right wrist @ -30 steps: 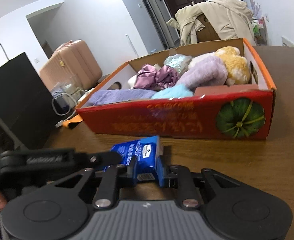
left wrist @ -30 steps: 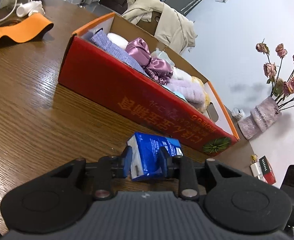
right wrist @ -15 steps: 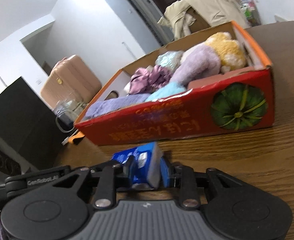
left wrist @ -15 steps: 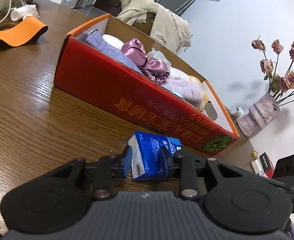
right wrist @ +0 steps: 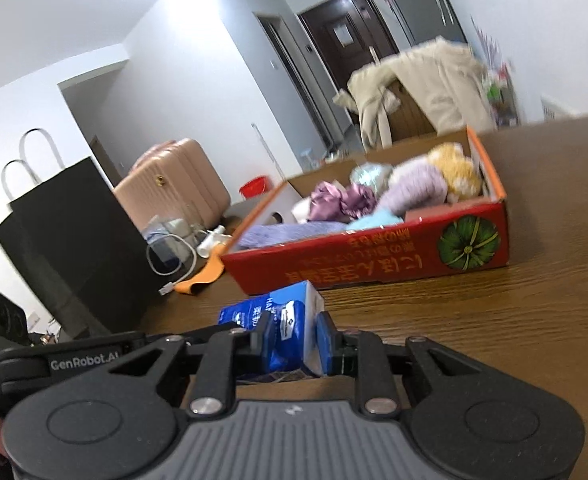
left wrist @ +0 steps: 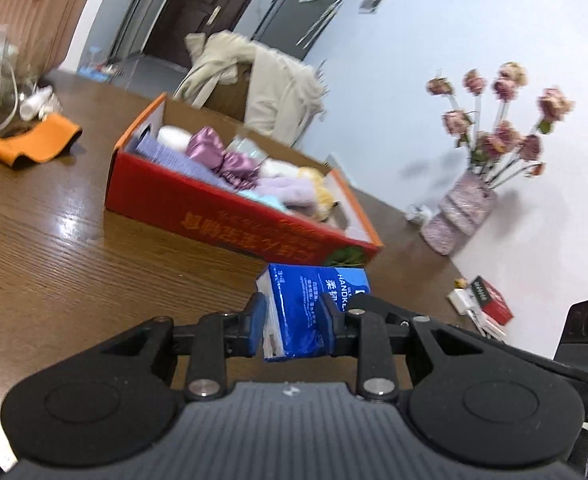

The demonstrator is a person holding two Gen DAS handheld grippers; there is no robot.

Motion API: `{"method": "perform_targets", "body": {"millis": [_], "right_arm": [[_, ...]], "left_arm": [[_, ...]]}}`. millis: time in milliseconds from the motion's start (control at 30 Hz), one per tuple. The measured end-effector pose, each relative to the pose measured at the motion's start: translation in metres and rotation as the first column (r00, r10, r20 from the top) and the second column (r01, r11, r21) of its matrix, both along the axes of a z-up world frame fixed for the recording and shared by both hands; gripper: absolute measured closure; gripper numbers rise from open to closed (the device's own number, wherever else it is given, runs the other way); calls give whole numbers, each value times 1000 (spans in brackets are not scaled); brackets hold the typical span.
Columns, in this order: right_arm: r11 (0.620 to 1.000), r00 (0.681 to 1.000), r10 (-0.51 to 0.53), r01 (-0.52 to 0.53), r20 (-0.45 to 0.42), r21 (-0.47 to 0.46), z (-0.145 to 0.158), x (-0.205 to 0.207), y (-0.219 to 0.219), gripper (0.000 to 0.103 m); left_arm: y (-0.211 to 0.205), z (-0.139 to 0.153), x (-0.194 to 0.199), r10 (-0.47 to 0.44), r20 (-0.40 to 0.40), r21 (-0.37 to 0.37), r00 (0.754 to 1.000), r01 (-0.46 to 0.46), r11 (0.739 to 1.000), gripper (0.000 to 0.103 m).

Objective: Organize soft objects
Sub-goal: 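Lift the tissue pack and carry it over the box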

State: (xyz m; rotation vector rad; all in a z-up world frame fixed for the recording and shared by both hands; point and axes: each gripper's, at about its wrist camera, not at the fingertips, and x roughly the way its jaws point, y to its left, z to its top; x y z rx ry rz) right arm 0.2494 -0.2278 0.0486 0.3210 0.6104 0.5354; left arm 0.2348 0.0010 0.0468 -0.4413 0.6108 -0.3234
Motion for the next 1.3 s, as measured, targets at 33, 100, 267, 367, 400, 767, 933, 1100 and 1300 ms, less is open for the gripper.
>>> {"method": "perform_targets", "body": {"millis": [33, 100, 267, 367, 400, 767, 933, 1100, 1300], "right_arm": [[1000, 1000, -3, 3, 15, -5, 5, -10, 0, 81], [1000, 999, -7, 8, 41, -8, 14, -30, -1, 81], [1000, 997, -18, 18, 81, 3, 28, -68, -4, 81], [1000, 996, -20, 20, 90, 2, 32, -82, -3, 81], [1000, 995, -20, 20, 94, 1, 33, -85, -2, 81], [1000, 992, -14, 17, 126, -24, 46, -64, 11, 81], [999, 989, -21, 27, 146, -38, 55, -15, 21, 81], [999, 990, -40, 42, 138, -17, 62, 57, 28, 81], [998, 994, -47, 49, 94, -25, 49, 151, 46, 81]], "left_arm": [[-1, 4, -8, -4, 16, 3, 1000, 4, 1000, 74], [-1, 12, -23, -14, 41, 1, 999, 14, 1000, 74], [-3, 26, -56, -29, 90, 3, 996, 29, 1000, 74], [-2, 28, -68, -31, 100, -1, 995, 32, 1000, 74], [-1, 28, -70, -31, 103, -3, 994, 31, 1000, 74], [9, 40, -40, -34, 134, 6, 990, 34, 999, 74], [15, 51, 14, -40, 150, 20, 988, 37, 999, 74], [24, 61, 87, -56, 150, 28, 987, 52, 998, 74], [40, 52, 180, -47, 92, 36, 995, 43, 998, 74]]}}
